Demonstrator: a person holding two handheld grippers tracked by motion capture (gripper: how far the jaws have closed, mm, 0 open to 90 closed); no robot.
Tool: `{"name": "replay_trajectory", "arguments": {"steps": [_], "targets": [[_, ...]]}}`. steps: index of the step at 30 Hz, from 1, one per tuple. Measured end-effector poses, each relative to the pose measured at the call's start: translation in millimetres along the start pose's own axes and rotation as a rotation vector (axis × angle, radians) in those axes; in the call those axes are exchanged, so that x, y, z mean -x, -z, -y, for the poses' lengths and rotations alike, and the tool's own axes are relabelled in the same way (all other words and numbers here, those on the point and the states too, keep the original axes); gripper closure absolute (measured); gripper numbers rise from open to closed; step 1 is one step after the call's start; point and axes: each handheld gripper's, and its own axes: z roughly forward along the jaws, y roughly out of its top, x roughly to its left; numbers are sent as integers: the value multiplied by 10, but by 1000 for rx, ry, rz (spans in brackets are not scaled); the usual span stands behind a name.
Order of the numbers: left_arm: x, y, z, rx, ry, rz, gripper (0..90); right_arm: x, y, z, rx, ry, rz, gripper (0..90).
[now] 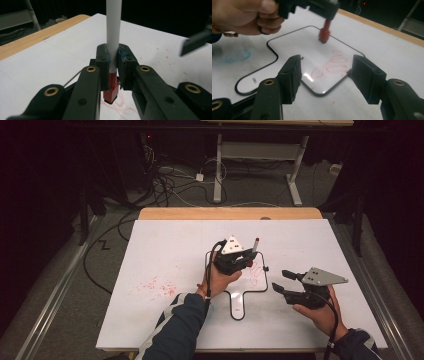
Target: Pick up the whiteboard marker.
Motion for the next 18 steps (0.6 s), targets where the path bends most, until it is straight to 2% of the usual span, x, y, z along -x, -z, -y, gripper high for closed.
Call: {"name": "replay_trajectory", "arguments": {"steps": [9, 14, 18], "targets": [[-118, -282, 17, -35, 6, -66, 790, -32, 35, 109, -20, 21, -19, 392], [-167, -358, 74, -63, 11, -90, 790, -33, 30, 146, -29, 15, -23, 387], [-208, -400, 126, -106, 15, -115, 790, -41, 14, 148, -35, 21, -23, 385]]}}
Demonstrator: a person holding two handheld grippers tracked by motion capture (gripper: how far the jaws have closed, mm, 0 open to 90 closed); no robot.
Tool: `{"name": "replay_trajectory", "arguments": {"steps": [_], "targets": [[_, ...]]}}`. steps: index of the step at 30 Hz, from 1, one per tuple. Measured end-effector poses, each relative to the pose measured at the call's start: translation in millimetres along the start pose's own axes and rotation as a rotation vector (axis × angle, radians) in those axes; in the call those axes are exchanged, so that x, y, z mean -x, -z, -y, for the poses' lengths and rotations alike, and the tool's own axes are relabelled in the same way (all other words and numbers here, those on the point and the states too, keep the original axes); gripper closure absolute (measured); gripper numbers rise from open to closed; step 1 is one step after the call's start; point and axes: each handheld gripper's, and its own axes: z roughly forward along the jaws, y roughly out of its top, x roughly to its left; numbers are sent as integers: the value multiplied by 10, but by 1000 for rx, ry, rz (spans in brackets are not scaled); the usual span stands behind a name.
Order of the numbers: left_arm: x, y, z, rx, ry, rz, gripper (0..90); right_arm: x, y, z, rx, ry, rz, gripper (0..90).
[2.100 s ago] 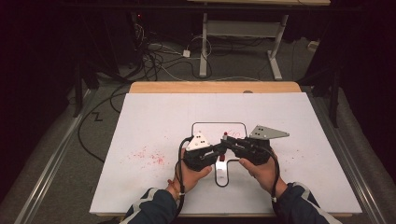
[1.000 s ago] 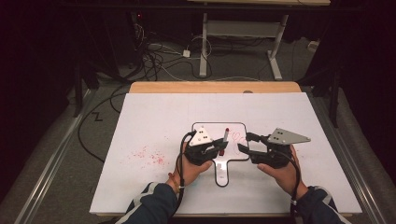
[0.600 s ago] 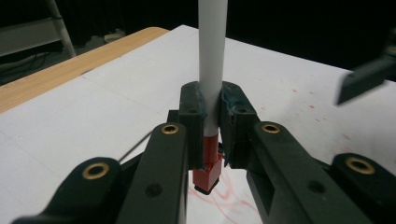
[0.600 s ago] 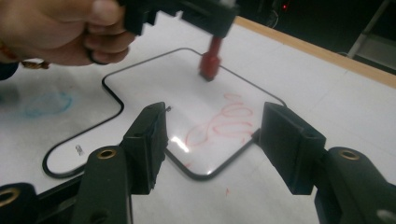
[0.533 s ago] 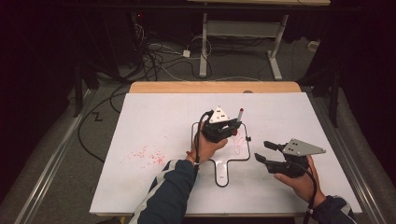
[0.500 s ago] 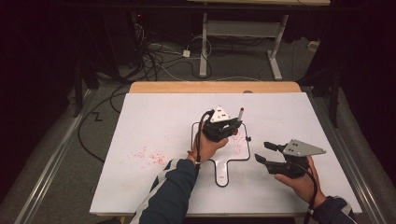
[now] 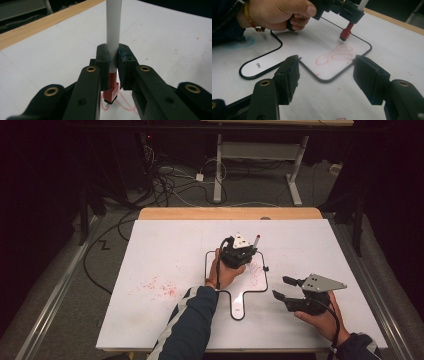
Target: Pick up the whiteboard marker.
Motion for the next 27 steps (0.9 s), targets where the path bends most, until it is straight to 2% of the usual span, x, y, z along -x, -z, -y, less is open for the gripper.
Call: {"name": "replay_trajectory", "arguments": {"steps": [5, 6, 10, 11, 13, 16, 18, 20, 23, 25, 27], "targets": [[-16, -28, 9, -15, -7, -53, 790, -11, -8, -4, -3, 6, 0, 381], [-20, -31, 11, -13, -3, -51, 790, -14, -10, -5, -3, 4, -2, 382], [20, -38, 18, -8, 22, -11, 790, -17, -13, -6, -2, 10, -3, 381], [50, -44, 16, -7, 23, -7, 791, -16, -12, -5, -1, 10, -4, 381], [109, -65, 15, -1, 23, 25, 791, -13, -13, -4, -4, 5, -2, 380], [211, -99, 0, 0, 6, 58, 791, -18, -17, -6, -4, 11, -4, 380], [231, -108, -15, -6, -20, 52, 791, -22, -16, -8, -4, 13, -4, 380], [185, -103, -18, -9, -19, 34, 791, -20, -19, -2, -5, 15, -6, 379], [18, -65, -4, -11, 19, -12, 791, -23, -25, 5, -10, 18, -5, 379], [-65, -44, 13, -8, 52, -21, 791, -22, -23, 3, -10, 21, -4, 379], [-85, -31, 17, -11, 59, -19, 791, -19, -23, 1, -9, 21, -3, 379]]}}
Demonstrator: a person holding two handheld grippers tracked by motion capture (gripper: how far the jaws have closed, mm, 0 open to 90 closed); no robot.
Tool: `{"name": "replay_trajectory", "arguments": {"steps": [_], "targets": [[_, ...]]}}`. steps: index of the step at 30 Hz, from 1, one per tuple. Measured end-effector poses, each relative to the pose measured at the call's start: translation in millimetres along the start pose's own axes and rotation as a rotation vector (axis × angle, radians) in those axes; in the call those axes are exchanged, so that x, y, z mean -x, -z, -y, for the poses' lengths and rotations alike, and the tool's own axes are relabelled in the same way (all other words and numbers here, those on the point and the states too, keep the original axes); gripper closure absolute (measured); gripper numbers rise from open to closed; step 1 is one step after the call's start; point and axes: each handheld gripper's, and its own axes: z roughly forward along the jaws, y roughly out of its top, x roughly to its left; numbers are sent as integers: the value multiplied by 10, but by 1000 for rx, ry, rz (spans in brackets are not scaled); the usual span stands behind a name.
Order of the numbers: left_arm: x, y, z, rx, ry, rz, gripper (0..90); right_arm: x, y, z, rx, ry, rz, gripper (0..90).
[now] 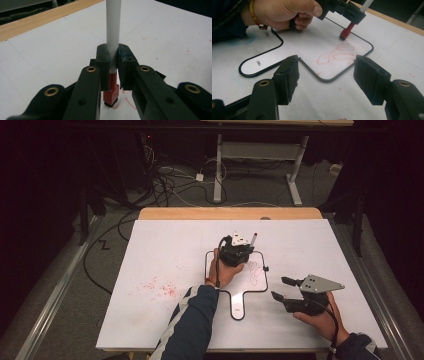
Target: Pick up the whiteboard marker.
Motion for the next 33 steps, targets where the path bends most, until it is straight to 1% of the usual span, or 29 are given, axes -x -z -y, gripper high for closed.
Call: {"name": "replay_trajectory", "arguments": {"steps": [2, 5, 7, 8, 10, 12, 14, 16, 17, 19, 22, 24, 27, 30, 32, 33], "targets": [[26, -6, 1, -4, 4, 22, 791, 3, -1, -2, 1, -1, -1, 379], [115, -35, -1, -9, -1, 64, 791, 2, -2, -3, -1, -1, 2, 379], [215, -65, -4, -18, -24, 87, 791, 0, 0, -3, 0, 0, 1, 379], [256, -76, -11, -23, -40, 88, 791, 1, 1, -3, 1, 0, 1, 379], [296, -92, -30, -33, -66, 73, 791, 4, 1, -1, 0, 1, 1, 379], [262, -90, -35, -38, -77, 51, 791, 4, 2, 1, -1, 2, 2, 379], [186, -77, -32, -41, -63, 25, 791, 4, 2, 3, -1, 2, 1, 379], [86, -51, -23, -44, -47, -13, 791, 6, 2, 4, -1, 1, 0, 379], [51, -44, -23, -49, -46, -30, 791, 6, 0, 5, -1, 0, 0, 378], [11, -38, -25, -47, -27, -45, 790, 6, -4, 6, -4, 0, 0, 379], [45, -61, -20, -49, -26, -16, 791, 0, -12, 7, -10, 6, -5, 379], [110, -87, -24, -50, -29, 18, 791, -4, -16, 7, -9, 5, -9, 379], [229, -119, -23, -48, -36, 86, 791, -8, -11, 6, -9, 6, -9, 378], [341, -127, -10, -46, -54, 133, 791, 2, -3, 8, -6, 3, -6, 378], [386, -120, -1, -47, -62, 148, 790, 11, -4, 11, -6, 2, -4, 378], [400, -114, 4, -46, -60, 161, 791, 13, -5, 12, -9, -2, -4, 378]]}}
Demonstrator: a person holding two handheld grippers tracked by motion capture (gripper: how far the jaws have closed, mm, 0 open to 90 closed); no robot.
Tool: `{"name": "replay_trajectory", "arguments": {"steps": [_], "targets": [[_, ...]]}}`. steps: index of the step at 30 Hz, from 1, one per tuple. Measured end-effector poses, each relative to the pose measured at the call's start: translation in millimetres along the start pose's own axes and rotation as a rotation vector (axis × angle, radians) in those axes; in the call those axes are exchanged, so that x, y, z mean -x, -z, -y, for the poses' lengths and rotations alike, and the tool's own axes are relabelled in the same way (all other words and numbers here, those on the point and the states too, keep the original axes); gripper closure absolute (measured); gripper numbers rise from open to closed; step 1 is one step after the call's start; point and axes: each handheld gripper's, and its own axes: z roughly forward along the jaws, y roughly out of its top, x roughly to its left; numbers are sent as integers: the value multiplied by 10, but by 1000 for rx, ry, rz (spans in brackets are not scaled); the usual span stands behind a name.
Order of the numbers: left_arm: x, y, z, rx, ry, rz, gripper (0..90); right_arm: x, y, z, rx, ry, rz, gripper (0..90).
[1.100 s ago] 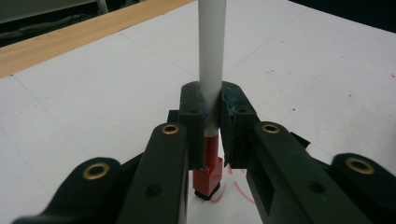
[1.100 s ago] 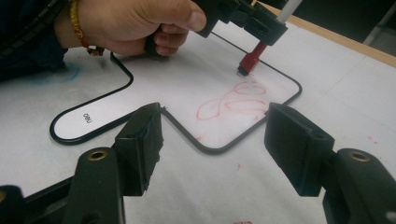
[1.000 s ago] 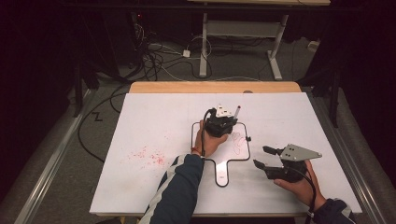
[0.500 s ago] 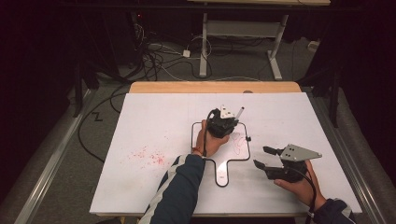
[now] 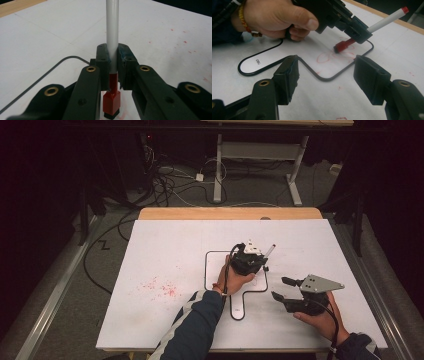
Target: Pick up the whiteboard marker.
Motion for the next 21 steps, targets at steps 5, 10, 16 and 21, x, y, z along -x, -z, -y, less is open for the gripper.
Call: {"name": "replay_trajectory", "arguments": {"steps": [5, 10, 16, 21], "targets": [[85, 26, 36, -4, -10, 35, 790, 10, -3, -2, -3, 1, 6, 378], [171, 76, 78, -9, -28, 59, 791, 17, -11, 2, -4, -3, 13, 378], [149, 108, 52, -12, -39, 40, 790, 20, -13, -1, -5, -8, 17, 378], [117, 125, 5, -6, -46, 39, 790, 50, -15, 3, -4, -21, 21, 379]]}}
